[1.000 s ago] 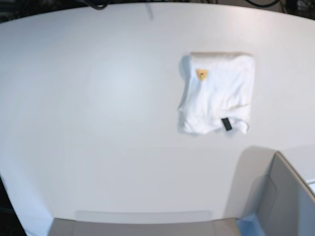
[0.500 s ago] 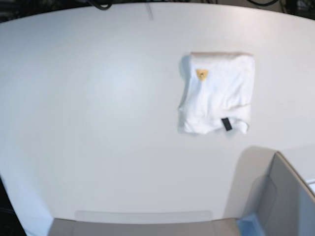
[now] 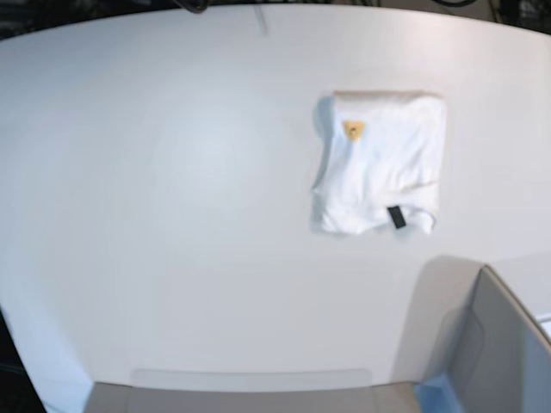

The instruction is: Layout the t-shirt on the table in an organized manner, then fold the t-shirt properly

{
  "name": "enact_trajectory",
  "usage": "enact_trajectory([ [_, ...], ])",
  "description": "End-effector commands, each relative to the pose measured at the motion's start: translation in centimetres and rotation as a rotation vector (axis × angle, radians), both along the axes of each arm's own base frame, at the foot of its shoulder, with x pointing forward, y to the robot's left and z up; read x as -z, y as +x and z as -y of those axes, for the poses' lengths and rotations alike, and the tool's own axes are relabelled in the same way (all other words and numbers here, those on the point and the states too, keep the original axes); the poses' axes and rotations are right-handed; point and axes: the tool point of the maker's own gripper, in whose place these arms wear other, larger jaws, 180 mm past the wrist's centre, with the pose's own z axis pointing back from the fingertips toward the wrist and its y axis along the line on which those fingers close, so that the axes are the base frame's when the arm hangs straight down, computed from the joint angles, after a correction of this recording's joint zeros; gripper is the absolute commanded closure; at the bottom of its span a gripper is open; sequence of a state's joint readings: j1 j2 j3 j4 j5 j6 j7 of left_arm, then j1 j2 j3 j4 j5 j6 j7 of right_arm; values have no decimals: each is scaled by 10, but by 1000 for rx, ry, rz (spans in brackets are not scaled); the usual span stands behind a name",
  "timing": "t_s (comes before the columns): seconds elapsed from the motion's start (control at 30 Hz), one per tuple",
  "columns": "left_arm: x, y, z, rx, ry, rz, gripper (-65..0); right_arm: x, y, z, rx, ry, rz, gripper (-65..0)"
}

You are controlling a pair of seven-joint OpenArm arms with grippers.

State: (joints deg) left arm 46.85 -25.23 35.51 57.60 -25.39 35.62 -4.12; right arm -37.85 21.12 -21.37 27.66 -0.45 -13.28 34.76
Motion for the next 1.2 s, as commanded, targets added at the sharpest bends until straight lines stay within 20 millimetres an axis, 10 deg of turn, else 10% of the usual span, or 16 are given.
enact_trajectory([
  [0.0, -1, -13, -7, -9, 23, -43, 0, 2, -10, 12, -29, -32, -46, 0],
  [0.3, 64, -41, 19, -159, -109, -244, 0, 48, 13, 16, -60, -129, -266, 0],
  [0.47, 84, -22, 23, -208, -125, -254, 0, 61, 21, 6, -27, -139, -418, 0],
  [0.83, 92, 19, -14, -620, -20, -105, 0, 71, 101, 1, 468, -46, -283, 0],
  [1.17, 92, 26, -18, -626, -16, -84, 0, 71, 107, 1, 280, -82, -286, 0],
])
